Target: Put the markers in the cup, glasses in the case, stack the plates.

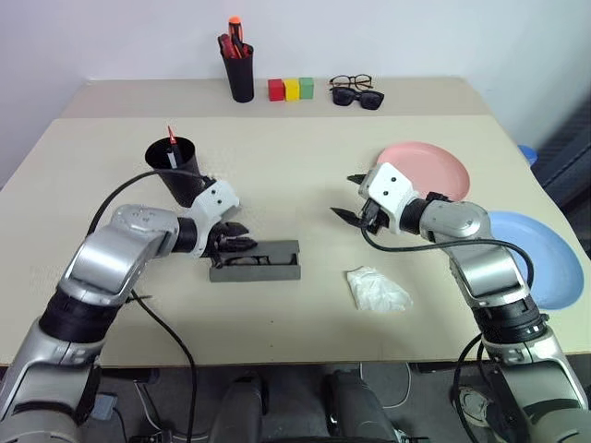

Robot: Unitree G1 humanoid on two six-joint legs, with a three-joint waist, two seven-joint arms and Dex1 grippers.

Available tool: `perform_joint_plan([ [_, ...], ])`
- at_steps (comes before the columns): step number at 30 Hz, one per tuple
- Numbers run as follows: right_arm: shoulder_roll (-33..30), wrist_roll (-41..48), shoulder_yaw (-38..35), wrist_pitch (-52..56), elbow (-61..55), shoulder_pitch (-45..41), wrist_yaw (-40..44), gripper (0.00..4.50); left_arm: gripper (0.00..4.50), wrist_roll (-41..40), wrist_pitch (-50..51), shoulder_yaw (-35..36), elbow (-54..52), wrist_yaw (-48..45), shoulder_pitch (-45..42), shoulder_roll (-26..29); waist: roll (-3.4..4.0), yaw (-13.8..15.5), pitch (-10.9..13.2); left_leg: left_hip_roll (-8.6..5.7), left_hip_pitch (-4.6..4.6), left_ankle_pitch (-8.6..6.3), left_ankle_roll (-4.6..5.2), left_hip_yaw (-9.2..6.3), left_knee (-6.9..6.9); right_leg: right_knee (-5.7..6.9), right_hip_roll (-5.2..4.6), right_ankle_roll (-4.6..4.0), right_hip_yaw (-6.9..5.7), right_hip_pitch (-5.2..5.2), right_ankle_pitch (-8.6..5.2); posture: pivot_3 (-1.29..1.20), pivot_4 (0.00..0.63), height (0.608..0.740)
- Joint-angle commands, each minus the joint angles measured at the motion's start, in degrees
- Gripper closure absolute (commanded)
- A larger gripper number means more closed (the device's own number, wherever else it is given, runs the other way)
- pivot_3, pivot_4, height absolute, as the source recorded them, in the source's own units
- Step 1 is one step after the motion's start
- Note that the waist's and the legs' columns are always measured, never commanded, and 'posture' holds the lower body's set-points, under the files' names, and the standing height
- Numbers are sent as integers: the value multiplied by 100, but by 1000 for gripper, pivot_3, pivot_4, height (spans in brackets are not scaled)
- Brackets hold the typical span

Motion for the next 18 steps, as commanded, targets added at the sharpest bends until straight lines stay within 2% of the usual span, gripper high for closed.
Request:
perform_joint_plan([
  [1,-304,-373,-155,23,559,-250,-289,1160,2863,34,-874,330,-226,105,412,-109,0,25,0,-1,0,0,0,1,0,0,-1,0,0,0,0,0,150,740],
  [5,-546,-531,-194,-192,1131,-251,-393,1160,2863,100,-1240,571,-208,332,733,-140,0,24,0,-4,-4,-2,4,1,1,-6,-5,0,-3,2,0,0,150,740],
  [9,-569,-537,-232,-325,1200,-178,-433,1160,2863,-129,-1136,788,-207,303,999,-97,2,-48,0,0,0,-2,4,3,-3,-3,5,0,0,0,0,0,150,740],
  [18,-345,-436,-346,-383,817,7,-642,1160,2863,-783,-872,1329,-158,128,714,63,3,-43,1,1,0,-2,4,2,-3,-1,3,0,0,1,0,0,150,740],
])
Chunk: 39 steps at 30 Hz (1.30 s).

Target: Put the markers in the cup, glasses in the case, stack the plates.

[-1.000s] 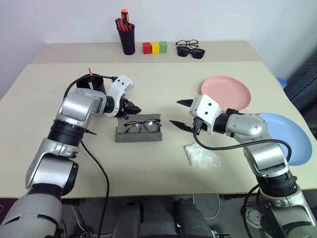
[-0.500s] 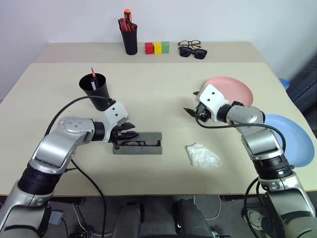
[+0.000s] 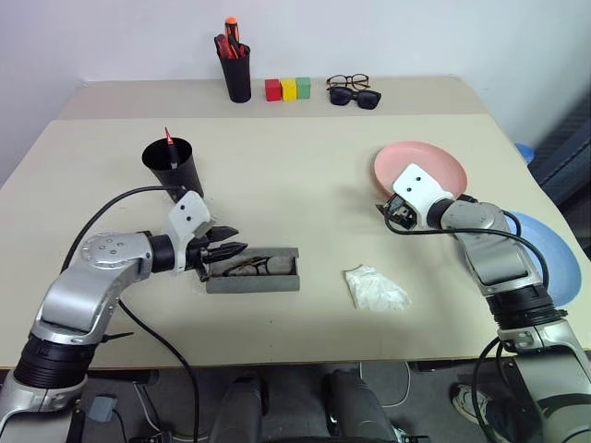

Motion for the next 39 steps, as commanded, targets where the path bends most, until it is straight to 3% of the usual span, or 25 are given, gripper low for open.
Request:
perform_joint_plan([
  [1,100,132,-262,-131,-423,15,-101,1160,2863,-130,139,220,102,124,-387,4,0,31,0,0,0,0,0,0,1,0,0,0,0,1,0,0,150,740],
  [14,249,783,-187,-362,-1442,332,613,1160,2863,-169,63,8,27,-111,-294,196,0,41,0,-1,-1,-1,1,0,1,0,1,0,0,0,0,0,150,740],
  [21,191,2201,-56,611,-2941,642,1699,1160,2863,-209,-141,866,650,395,-524,157,0,53,1,4,0,-1,2,-7,5,2,3,0,-3,3,0,0,150,740],
  [25,376,1942,621,954,-3082,553,1590,2292,2922,-223,-213,1376,611,324,-136,423,1,20,1,3,1,-1,2,-8,5,1,3,0,-5,4,0,0,150,740],
  [29,385,1314,1175,844,-2885,440,1388,4314,2922,-197,-294,1814,347,123,761,714,2,-25,1,4,0,-1,2,-3,-1,-1,-2,0,-2,-2,0,0,150,740],
  [34,415,756,1486,688,-2564,350,1165,4441,2922,-170,-463,2163,8,-39,1757,807,-1,-7,1,6,0,-1,2,-7,0,-2,-8,-1,-4,0,0,0,150,740],
  [39,455,395,1676,345,-2168,283,1188,4441,2922,-265,-401,2256,-180,117,2020,692,-1,51,1,4,0,-1,2,-5,-1,-2,-8,-1,-4,0,0,0,150,740],
])
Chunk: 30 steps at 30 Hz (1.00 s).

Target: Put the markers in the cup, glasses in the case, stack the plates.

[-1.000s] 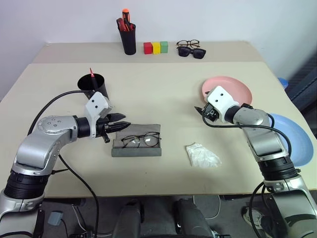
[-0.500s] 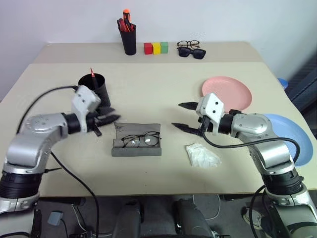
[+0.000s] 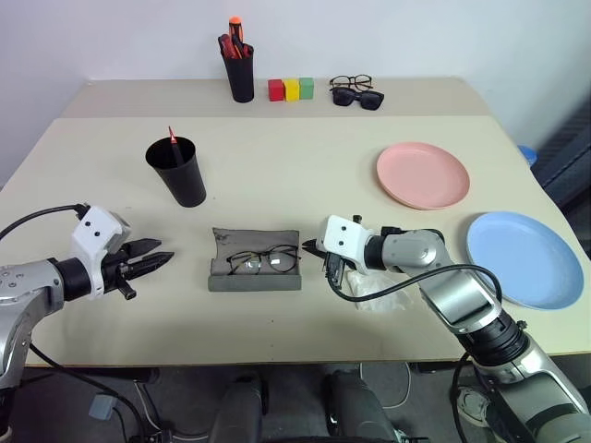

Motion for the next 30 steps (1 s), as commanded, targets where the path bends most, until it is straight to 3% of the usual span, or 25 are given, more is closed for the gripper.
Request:
perform_joint_plan([
  [1,101,-242,76,-320,203,-156,-34,4441,2922,-144,-43,279,-259,109,-6,-55,0,18,0,0,0,0,0,0,1,0,0,0,0,0,0,0,150,740],
  [6,364,-484,210,-633,741,-250,-102,4441,2922,-216,-3,297,-340,255,-19,-110,0,8,0,0,1,0,0,1,-2,1,3,0,0,-1,0,0,150,740],
  [21,759,-384,40,-631,527,-216,66,4441,2922,-216,-99,70,-223,384,-222,-131,0,8,0,-1,1,0,0,1,-3,1,3,0,0,-1,0,0,150,740],
  [27,458,-136,-454,-739,132,-184,191,4441,2922,-437,191,-32,93,674,-1095,-320,-1,40,-1,-3,0,0,0,-3,1,1,3,0,-4,1,0,0,150,740],
  [30,259,296,-820,-577,-315,-134,458,4500,4154,-480,641,-334,286,863,-1685,-372,-3,43,-1,-6,-1,0,0,-5,3,0,1,1,-6,3,1,0,150,740],
])
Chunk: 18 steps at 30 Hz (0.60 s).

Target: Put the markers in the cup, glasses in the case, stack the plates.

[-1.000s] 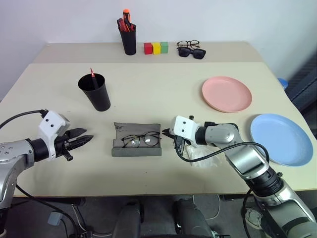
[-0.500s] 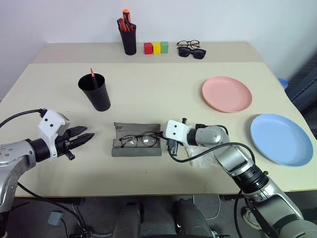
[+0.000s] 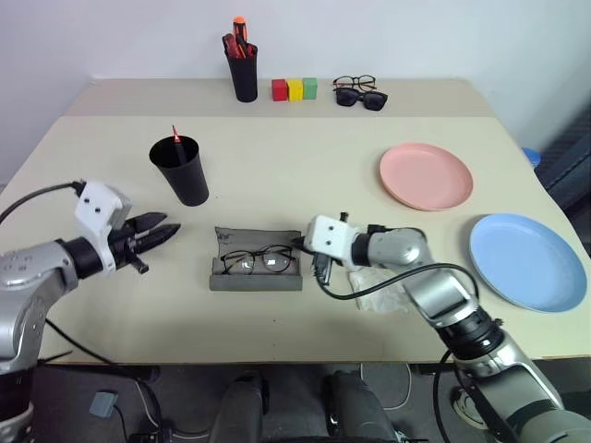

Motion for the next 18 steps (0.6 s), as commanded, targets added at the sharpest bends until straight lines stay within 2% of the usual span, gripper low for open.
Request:
perform_joint_plan([
  [1,-182,628,-597,168,-744,-21,306,4500,4479,-107,424,-389,76,205,-644,-58,0,-12,0,0,1,0,0,0,0,1,0,0,0,2,0,0,150,740],
  [5,-303,1258,-1175,623,-1114,-90,406,4500,4479,-55,1332,-1301,291,485,-1814,-323,-1,-8,0,0,0,0,0,-2,5,5,4,0,-1,4,0,0,150,740],
  [9,-375,1508,-1361,847,-1265,-89,340,4500,4479,-81,2028,-1999,505,398,-2446,-482,0,-68,0,-1,2,0,1,1,7,5,10,0,2,3,0,0,150,740],
  [14,-428,1580,-1381,899,-1398,46,230,4500,4479,113,2229,-2600,860,215,-2786,-489,0,-101,0,1,1,0,0,1,3,7,13,0,4,-3,0,0,150,740],
  [18,-421,1595,-1373,894,-1449,63,139,4500,4479,190,2090,-2786,854,-10,-2753,-391,0,-116,0,0,0,0,0,2,6,7,12,0,4,-2,0,0,150,740],
])
